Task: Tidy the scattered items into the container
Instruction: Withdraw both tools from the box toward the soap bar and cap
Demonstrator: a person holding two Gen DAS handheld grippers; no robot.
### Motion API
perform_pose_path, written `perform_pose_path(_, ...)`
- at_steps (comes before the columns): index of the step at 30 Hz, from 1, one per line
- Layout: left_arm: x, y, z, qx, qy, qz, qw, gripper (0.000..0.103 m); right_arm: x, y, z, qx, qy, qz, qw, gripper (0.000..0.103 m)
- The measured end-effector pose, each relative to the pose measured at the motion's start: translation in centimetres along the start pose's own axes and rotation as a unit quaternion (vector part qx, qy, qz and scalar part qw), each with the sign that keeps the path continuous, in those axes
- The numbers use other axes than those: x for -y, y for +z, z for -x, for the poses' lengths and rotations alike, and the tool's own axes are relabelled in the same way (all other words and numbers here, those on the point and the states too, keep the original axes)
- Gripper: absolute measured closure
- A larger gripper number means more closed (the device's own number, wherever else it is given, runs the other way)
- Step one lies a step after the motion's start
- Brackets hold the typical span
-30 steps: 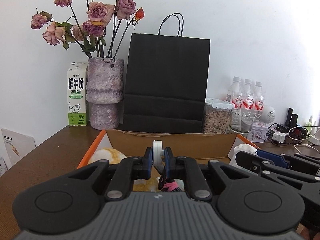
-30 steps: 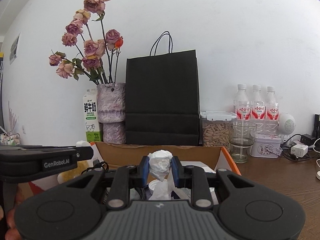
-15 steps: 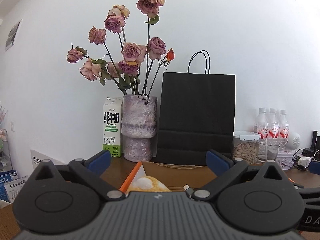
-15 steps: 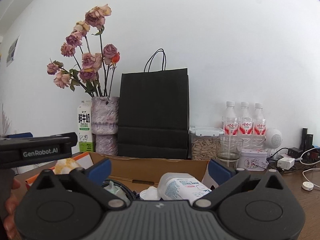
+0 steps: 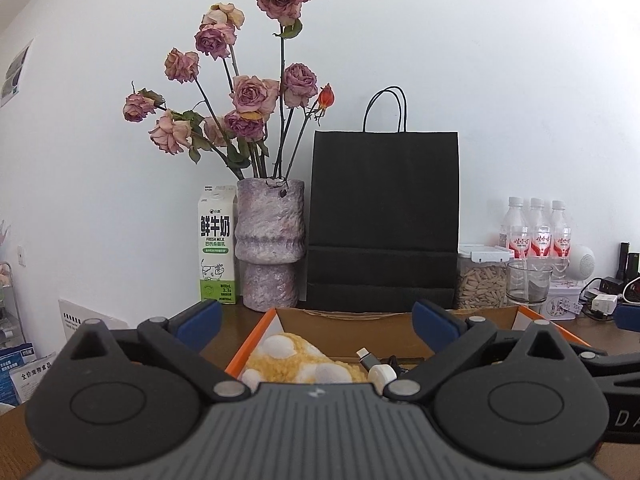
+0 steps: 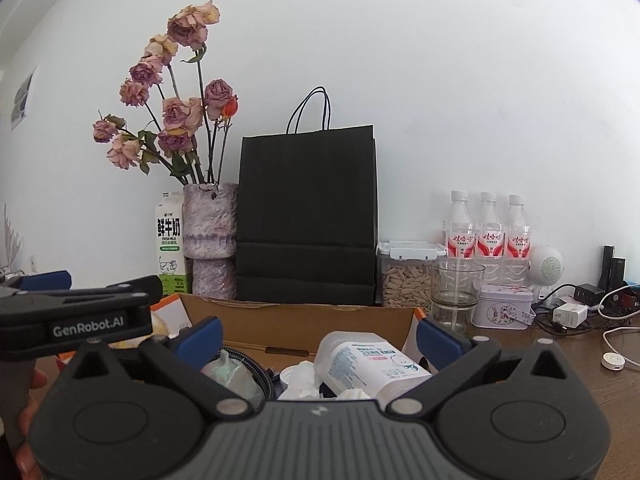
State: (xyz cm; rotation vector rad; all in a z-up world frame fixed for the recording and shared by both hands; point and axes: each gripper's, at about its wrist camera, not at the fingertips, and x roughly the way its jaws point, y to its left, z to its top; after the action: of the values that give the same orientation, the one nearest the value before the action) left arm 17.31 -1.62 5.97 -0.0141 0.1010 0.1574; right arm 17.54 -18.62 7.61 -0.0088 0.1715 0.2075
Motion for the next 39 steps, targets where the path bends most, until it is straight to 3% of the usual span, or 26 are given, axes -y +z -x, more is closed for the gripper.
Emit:
perform_pose_path(12,0.9,-1.3,2.5,-0.027,0.003,0.013,0.9995,0.000,2.2,0.0,2.8,-0.018,0.008,-0.012,1.000,0.000)
perform_pose_path(19,2.3,-1.9,4.6,-0.036,-0.007,-0.009,0.9993,0.000,3.5,-1.2,4.6,-0.041,0.007,-0.004,0.999,0.000)
perform_pose_path(27,2.0,-2.6,5.0,-0.078,-0.016,0.000,0.9969,0.000,5.2,-2.8,4.9,-0.115,0.033,-0.010,0.993,0.000)
perform_pose_path(35,2.1,-2.8,4.9,-0.113,-0.048,-0.004,0.9924,0.000,5.4,-3.9,3.8,-0.161,0.011,0.001,0.987,0.000)
perform_pose_path(39,2.2,-2.9,4.3,-0.142,-0.050,-0.011,0.9885,0.000,4.7,-4.7,2.6,-0.192,0.008,0.017,0.981,0.006)
